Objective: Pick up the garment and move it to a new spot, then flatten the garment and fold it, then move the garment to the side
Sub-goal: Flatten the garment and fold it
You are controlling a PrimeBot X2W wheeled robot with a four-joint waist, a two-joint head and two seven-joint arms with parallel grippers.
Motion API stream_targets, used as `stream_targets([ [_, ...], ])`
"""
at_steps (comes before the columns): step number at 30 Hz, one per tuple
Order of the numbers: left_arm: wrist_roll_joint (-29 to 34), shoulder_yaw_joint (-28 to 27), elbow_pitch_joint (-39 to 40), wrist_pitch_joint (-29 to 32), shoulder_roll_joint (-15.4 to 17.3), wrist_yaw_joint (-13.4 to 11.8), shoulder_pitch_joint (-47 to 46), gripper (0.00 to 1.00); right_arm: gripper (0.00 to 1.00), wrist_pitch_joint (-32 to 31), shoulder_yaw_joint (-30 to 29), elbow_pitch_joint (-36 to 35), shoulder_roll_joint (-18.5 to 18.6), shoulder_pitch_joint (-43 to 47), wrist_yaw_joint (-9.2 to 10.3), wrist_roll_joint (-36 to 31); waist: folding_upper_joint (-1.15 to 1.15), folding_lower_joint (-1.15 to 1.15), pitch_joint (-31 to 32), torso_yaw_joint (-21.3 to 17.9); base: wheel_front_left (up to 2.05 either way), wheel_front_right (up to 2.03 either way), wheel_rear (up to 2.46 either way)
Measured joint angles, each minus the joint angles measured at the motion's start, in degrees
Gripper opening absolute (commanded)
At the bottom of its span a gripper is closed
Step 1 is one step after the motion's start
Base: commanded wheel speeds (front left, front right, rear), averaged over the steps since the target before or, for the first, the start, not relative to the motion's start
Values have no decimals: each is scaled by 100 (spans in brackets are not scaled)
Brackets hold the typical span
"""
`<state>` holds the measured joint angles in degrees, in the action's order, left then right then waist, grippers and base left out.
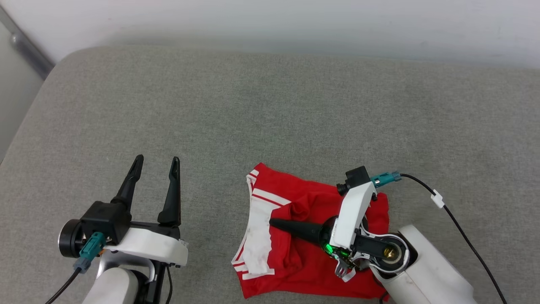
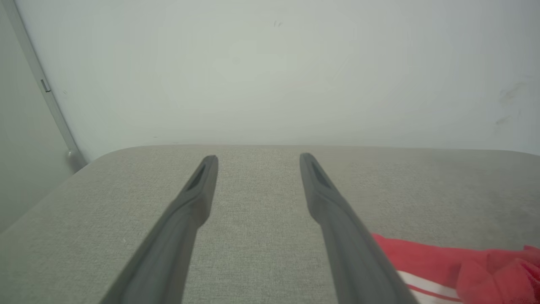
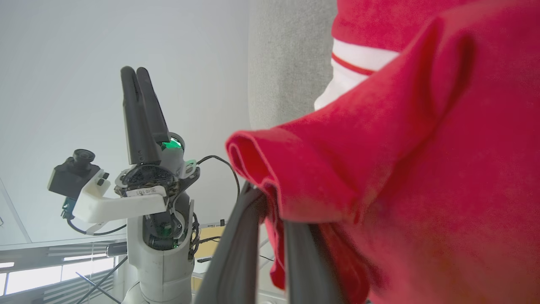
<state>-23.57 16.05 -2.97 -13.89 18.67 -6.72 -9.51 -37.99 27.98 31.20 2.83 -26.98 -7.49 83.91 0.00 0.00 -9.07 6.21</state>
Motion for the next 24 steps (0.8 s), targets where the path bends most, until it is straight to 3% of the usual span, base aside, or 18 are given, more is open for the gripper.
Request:
stream_targets([
  [1, 8, -2, -13, -12, -9, 0, -24, 100, 25, 70, 87, 77, 3, -80, 0, -24, 0, 0, -54, 24, 0, 0, 0],
  [3, 8, -5, -46, -25, -31, 10, -48, 100, 100, 249, 238, 208, 2, -192, 0, -99, 0, 0, -145, 63, 0, 0, 0],
  [10, 11, -52, -148, -63, -48, 9, -49, 100, 100, 580, 714, 122, 90, -530, -1, -638, 0, 0, -162, 22, 0, 0, 0],
  [18, 5, -113, -190, -91, -69, -35, 41, 100, 100, 1813, 1146, -237, 981, -663, -1, -2350, 0, 0, 74, -194, 0, 0, 0],
  [24, -40, -198, -236, -92, -52, -86, 205, 100, 100, 2855, 545, 275, 1455, -436, -1, -3624, 0, 0, 273, -446, 0, 0, 0],
])
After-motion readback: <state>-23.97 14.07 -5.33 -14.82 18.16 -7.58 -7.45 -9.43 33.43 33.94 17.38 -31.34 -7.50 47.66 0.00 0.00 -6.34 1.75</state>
